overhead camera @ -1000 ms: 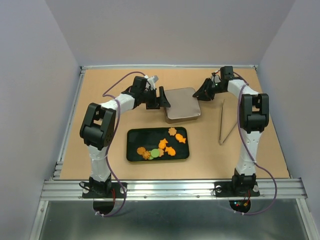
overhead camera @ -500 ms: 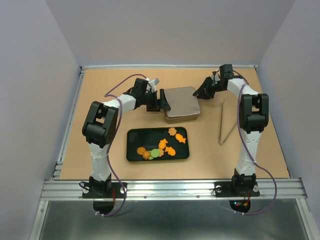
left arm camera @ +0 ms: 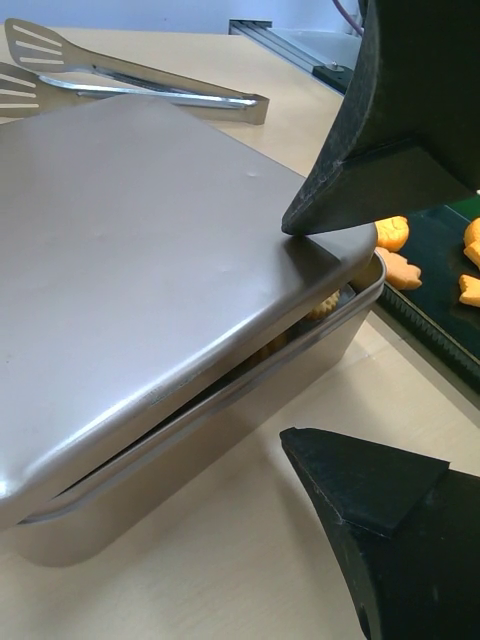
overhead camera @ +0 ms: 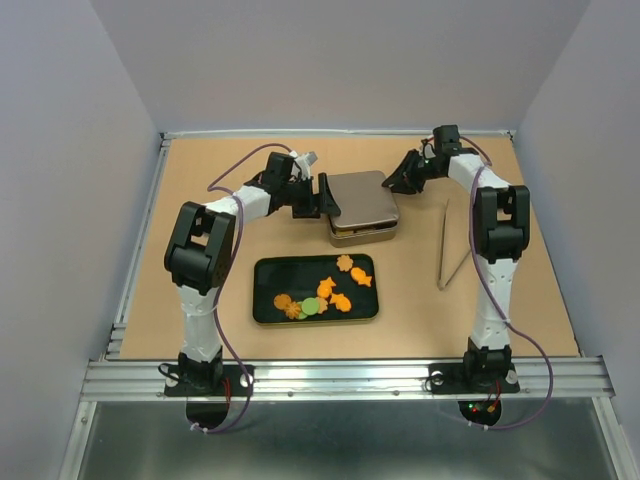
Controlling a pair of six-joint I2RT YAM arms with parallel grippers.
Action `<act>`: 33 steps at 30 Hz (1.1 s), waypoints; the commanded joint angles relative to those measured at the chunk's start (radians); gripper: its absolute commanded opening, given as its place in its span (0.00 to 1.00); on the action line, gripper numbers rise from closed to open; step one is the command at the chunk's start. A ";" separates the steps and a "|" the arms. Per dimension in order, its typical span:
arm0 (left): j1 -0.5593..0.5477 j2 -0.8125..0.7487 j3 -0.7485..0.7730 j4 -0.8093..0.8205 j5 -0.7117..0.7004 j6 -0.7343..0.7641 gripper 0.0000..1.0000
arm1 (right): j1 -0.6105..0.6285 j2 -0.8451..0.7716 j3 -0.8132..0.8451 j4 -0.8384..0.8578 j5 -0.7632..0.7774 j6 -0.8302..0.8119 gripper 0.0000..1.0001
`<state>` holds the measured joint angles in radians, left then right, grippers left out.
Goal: Pack the cookies
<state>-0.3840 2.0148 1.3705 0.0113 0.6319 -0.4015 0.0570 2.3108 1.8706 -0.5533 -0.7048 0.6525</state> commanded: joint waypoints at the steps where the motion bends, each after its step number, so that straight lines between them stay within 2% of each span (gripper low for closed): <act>1: 0.010 -0.017 0.044 0.016 0.022 0.006 0.88 | 0.029 -0.022 -0.003 0.000 0.011 -0.011 0.36; 15: 0.005 -0.094 -0.066 0.053 0.006 -0.007 0.79 | 0.058 -0.220 -0.241 0.000 0.037 -0.074 0.36; 25: -0.004 -0.145 -0.136 0.067 -0.014 -0.019 0.60 | 0.102 -0.225 -0.268 0.000 0.054 -0.077 0.37; 27: -0.010 -0.162 -0.145 0.061 -0.017 -0.020 0.60 | 0.109 -0.222 -0.272 0.000 0.064 -0.076 0.37; 31: -0.026 -0.195 -0.151 0.030 -0.058 0.001 0.70 | 0.116 -0.211 -0.284 0.000 0.082 -0.070 0.37; 33: -0.035 -0.203 -0.160 0.021 -0.066 0.013 0.71 | 0.116 -0.212 -0.289 -0.002 0.094 -0.071 0.37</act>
<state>-0.3878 1.8877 1.2213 0.0280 0.5640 -0.4145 0.1368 2.1220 1.6203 -0.5396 -0.6361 0.5919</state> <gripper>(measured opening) 0.702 0.371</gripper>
